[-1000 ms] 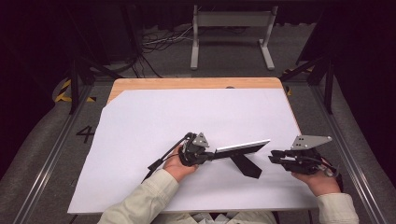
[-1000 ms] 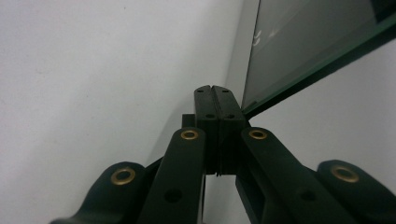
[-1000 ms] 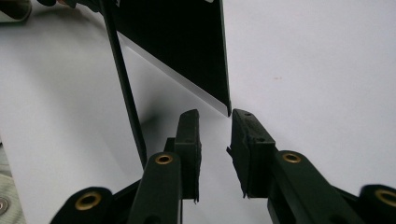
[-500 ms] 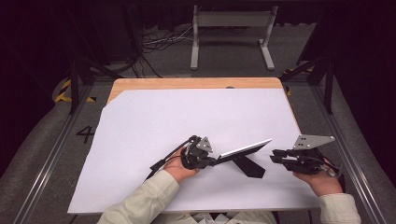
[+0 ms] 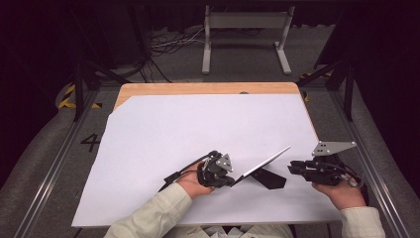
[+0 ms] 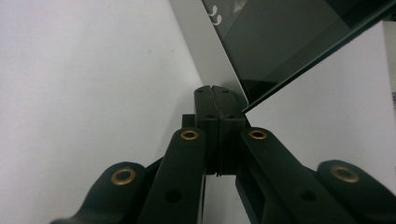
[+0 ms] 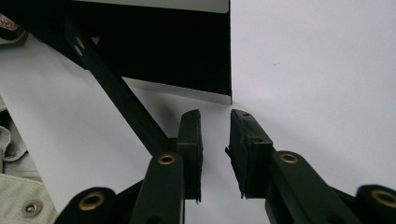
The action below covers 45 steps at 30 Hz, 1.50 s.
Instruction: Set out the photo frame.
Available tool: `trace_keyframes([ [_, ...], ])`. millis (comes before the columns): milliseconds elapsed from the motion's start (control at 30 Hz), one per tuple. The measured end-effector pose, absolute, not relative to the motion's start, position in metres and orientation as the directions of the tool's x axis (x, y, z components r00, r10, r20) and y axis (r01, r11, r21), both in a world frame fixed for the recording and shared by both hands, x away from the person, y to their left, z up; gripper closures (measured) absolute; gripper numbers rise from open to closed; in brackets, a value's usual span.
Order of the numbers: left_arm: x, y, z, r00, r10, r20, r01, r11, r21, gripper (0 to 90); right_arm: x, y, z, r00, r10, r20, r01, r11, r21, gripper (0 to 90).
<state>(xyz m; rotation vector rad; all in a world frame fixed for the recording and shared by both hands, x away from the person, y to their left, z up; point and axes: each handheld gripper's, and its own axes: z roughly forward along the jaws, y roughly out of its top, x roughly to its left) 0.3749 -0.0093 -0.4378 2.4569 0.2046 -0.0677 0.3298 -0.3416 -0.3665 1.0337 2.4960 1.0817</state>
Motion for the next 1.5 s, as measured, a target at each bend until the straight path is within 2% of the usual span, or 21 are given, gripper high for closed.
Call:
trace_keyframes([
  [433,0.355,-0.024,-0.434,0.995,0.016,-0.095,0.070,-0.801,0.595,90.0,0.327,-0.339,-0.360,-0.728,0.682,0.068,0.511,0.474,0.717,73.4],
  [1267,0.334,-0.052,-0.433,0.992,-0.079,-0.101,-0.004,-0.806,0.592,90.0,0.318,-0.352,-0.360,-0.695,0.715,0.076,0.535,0.445,0.718,74.6],
  [1500,0.329,-0.065,-0.435,0.986,-0.100,-0.131,-0.004,-0.808,0.589,90.0,0.312,-0.358,-0.360,-0.683,0.725,0.086,0.543,0.425,0.724,74.5],
])
